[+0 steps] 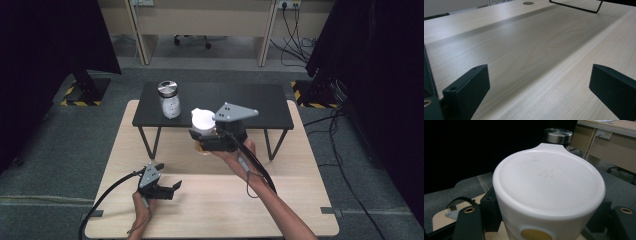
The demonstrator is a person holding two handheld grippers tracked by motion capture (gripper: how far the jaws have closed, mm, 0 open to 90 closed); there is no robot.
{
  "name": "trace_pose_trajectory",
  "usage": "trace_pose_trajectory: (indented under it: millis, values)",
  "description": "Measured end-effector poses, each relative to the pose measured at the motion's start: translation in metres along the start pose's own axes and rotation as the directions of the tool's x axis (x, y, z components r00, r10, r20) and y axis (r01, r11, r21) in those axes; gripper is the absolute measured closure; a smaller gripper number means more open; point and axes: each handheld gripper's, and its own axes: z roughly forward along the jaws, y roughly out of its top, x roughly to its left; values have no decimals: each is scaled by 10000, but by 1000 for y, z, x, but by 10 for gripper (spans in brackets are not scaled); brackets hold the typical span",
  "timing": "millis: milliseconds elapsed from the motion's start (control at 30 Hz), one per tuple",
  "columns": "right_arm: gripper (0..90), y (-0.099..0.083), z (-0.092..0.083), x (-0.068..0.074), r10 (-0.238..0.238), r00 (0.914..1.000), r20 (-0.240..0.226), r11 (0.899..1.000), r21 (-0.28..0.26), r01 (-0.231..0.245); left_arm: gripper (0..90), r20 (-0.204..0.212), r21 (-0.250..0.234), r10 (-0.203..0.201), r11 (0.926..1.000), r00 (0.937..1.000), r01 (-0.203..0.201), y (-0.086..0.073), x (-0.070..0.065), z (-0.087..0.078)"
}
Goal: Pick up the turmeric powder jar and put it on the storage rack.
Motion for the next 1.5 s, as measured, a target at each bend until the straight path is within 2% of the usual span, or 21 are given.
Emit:
trace_pose_trajectory:
  millis: [233, 367, 533, 867, 1033, 1367, 1500]
  values:
    - [310, 30, 19, -17, 562, 9954, 770, 9984, 40, -567, 27, 10, -2, 9, 10000, 10000, -9, 0, 1, 0]
    - [310, 41, 31, -32, 1026, 9882, 1134, 9946, -281, -1000, 27, 24, 45, -12, 10000, 10000, 12, 1, 1, 0]
    - [310, 52, 46, -39, 1252, 9791, 1601, 9921, -263, -1225, 26, 3, 36, 13, 10000, 10000, -13, 1, 1, 0]
    - [309, 56, 69, -45, 1822, 9589, 2174, 9831, -255, -1810, 26, 5, 14, 18, 10000, 10000, -18, 0, 1, 0]
    - [309, 56, 82, -47, 1894, 9480, 2560, 9803, 54, -1973, 26, 14, 13, 11, 10000, 10000, -11, 0, 1, 0]
    - [309, 53, 94, -46, 1763, 9500, 2577, 9823, 167, -1868, 26, 21, 13, 15, 10000, 10000, -15, 0, 1, 0]
    - [309, 53, 99, -45, 1662, 9483, 2706, 9829, 315, -1812, 26, 19, 3, -5, 10000, 10000, 5, 0, 1, 0]
